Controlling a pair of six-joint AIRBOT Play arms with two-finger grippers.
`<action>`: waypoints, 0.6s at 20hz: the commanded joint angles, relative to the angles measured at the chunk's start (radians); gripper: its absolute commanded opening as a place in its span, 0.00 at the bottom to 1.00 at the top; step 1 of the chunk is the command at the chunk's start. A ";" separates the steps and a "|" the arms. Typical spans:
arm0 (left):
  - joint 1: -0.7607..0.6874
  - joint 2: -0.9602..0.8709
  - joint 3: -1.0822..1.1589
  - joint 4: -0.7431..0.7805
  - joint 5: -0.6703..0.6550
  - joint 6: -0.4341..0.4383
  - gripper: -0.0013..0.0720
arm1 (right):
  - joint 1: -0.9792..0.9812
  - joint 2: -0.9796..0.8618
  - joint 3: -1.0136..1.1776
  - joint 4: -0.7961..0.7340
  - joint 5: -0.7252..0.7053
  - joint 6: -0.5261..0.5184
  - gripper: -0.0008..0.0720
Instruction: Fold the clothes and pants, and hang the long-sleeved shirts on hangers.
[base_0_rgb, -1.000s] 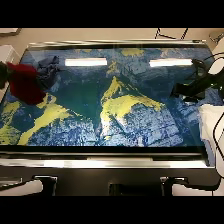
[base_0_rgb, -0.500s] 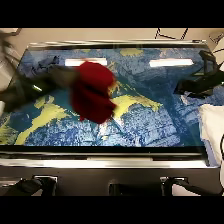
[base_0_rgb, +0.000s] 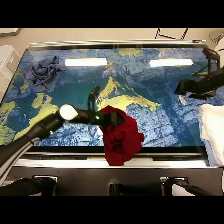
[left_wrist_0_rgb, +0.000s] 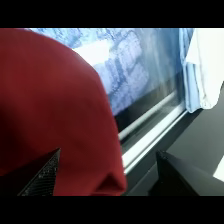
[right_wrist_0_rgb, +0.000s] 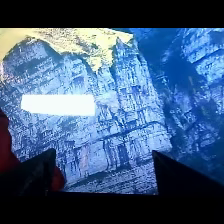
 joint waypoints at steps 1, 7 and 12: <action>0.211 0.030 0.076 0.125 -0.199 0.023 1.00 | 0.001 0.002 -0.096 0.124 0.027 -0.016 0.99; 0.486 -0.017 -0.044 0.200 -0.250 -0.067 0.99 | 0.001 0.002 -0.473 0.277 -0.044 -0.066 0.99; 0.396 -0.149 -0.145 -0.009 -0.066 0.045 0.98 | 0.001 0.000 -0.644 0.283 -0.117 -0.081 0.99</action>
